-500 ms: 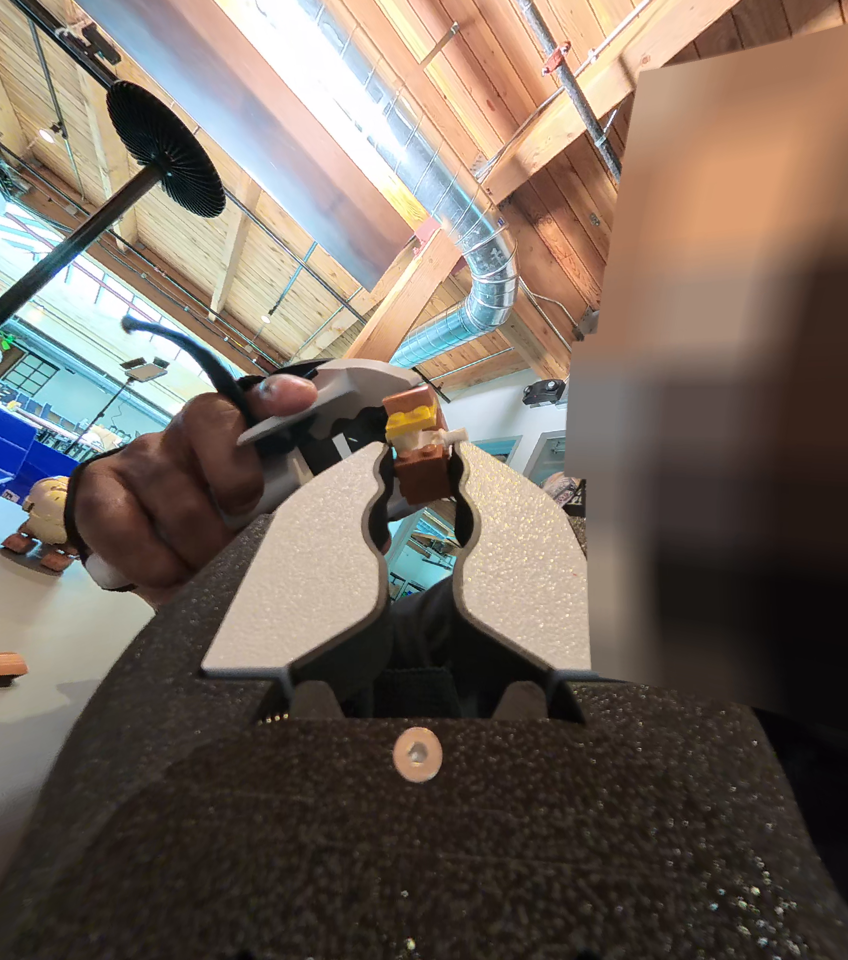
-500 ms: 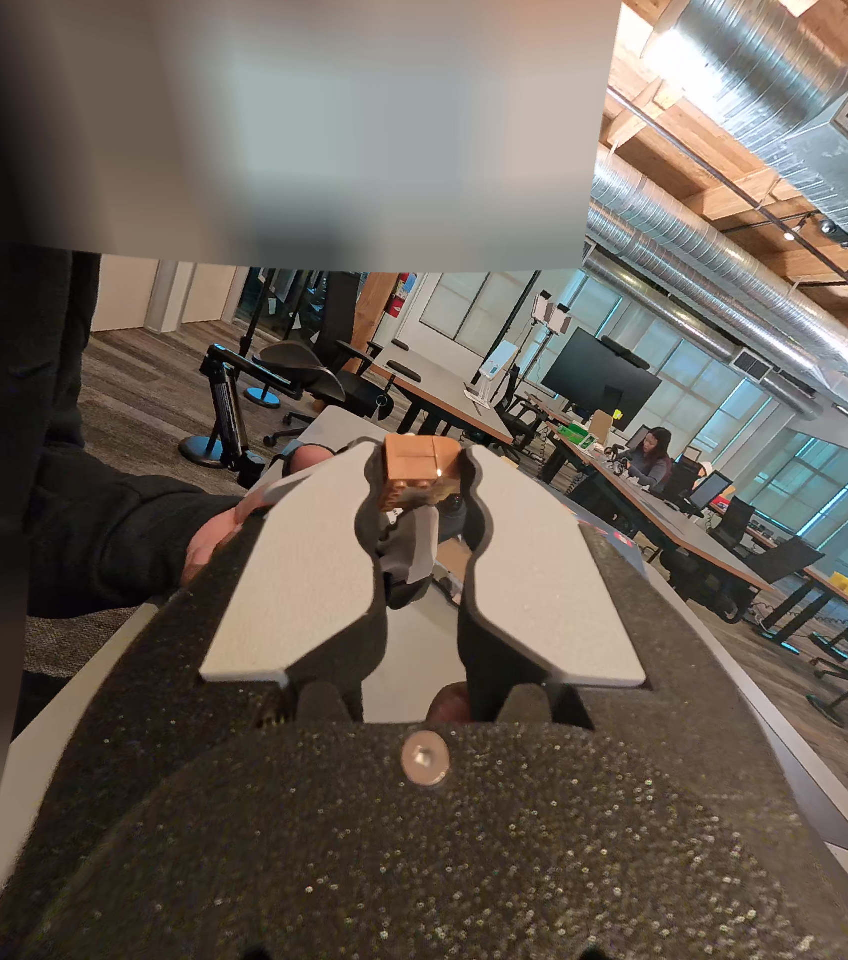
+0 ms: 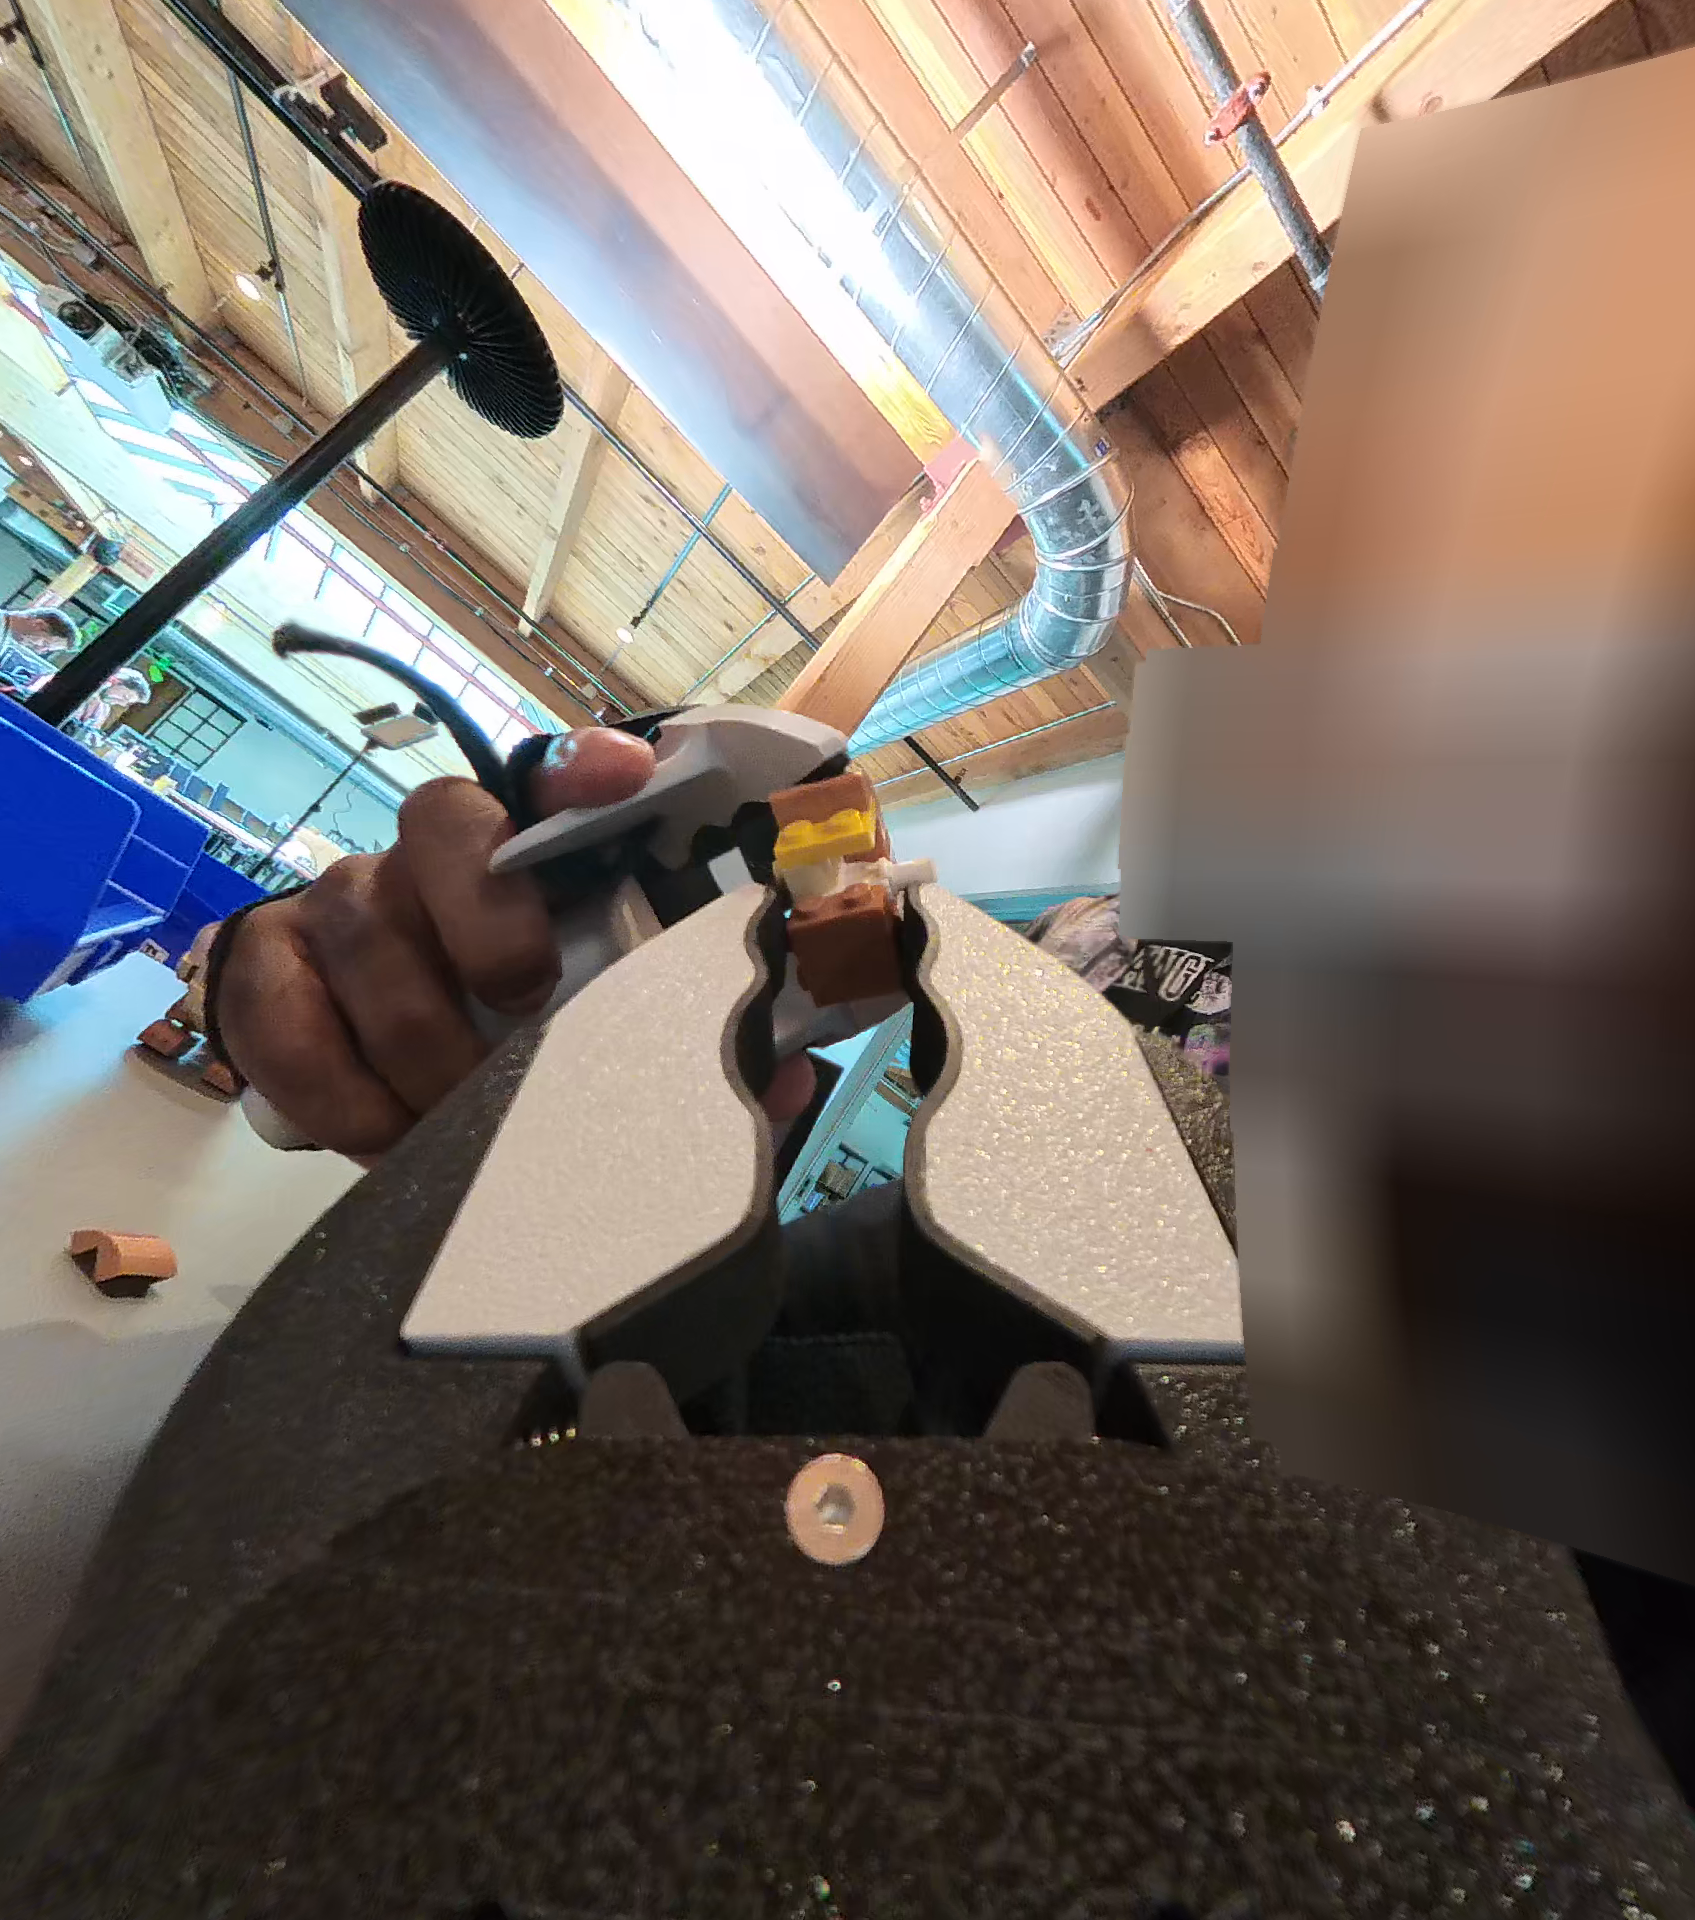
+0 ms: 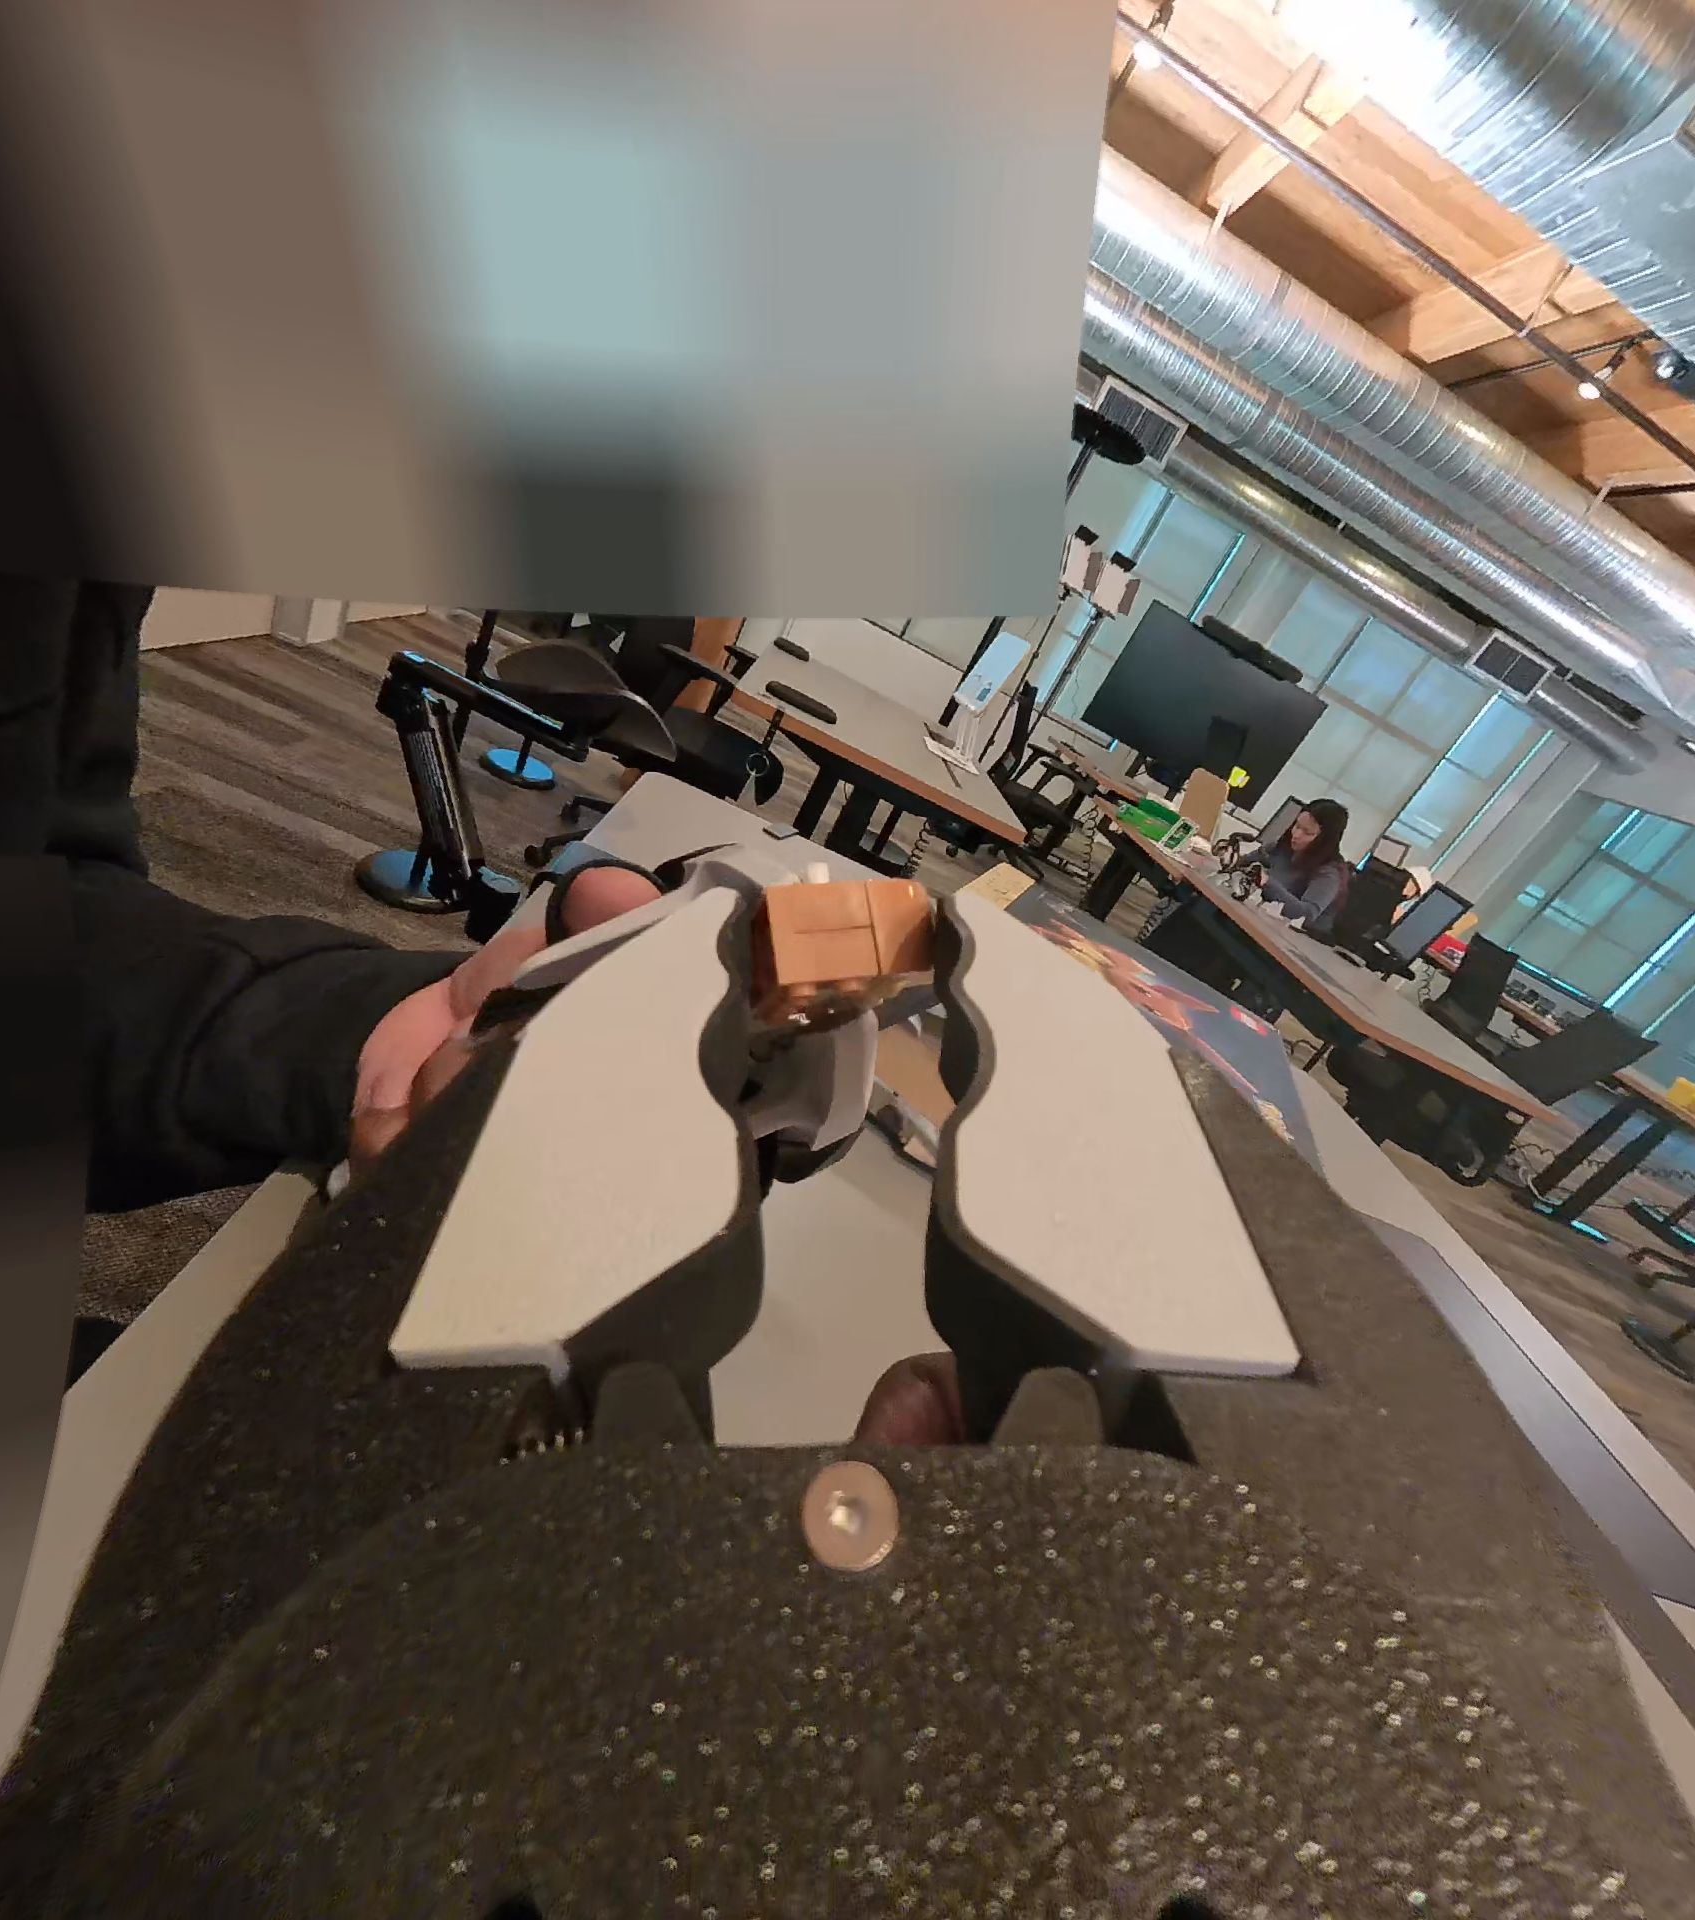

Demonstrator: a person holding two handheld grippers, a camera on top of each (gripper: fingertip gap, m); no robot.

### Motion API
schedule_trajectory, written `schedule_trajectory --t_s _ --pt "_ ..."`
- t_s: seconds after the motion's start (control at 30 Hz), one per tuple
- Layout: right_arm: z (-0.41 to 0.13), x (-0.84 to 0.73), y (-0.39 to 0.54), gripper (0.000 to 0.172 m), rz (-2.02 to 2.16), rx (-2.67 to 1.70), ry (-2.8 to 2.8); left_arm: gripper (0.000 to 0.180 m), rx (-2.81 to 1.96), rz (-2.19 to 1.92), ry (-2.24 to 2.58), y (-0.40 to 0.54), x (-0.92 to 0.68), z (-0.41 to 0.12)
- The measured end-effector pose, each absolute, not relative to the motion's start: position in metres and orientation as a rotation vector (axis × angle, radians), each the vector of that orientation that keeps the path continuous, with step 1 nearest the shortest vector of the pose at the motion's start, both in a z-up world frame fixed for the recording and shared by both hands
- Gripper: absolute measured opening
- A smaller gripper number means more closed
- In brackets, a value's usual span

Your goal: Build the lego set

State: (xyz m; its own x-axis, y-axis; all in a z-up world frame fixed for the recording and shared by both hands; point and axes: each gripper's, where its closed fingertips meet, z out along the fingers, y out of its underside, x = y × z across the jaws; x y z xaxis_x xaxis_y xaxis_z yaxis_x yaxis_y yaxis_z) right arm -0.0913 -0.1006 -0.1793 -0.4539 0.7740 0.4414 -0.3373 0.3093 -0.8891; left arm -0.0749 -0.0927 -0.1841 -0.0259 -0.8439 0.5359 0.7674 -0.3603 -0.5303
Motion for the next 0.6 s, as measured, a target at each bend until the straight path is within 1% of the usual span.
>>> schedule_trajectory --t_s 0.2,0.6 --pt "-0.169 -0.086 -0.098 0.032 1.386 -0.395 -1.511 0.021 -0.908 -1.718 0.057 -0.094 -0.085 -0.179" --pt "-0.173 -0.090 -0.100 0.033 1.321 -0.376 -1.511 0.022 -0.945 -1.735 0.100 -0.095 -0.074 -0.180"
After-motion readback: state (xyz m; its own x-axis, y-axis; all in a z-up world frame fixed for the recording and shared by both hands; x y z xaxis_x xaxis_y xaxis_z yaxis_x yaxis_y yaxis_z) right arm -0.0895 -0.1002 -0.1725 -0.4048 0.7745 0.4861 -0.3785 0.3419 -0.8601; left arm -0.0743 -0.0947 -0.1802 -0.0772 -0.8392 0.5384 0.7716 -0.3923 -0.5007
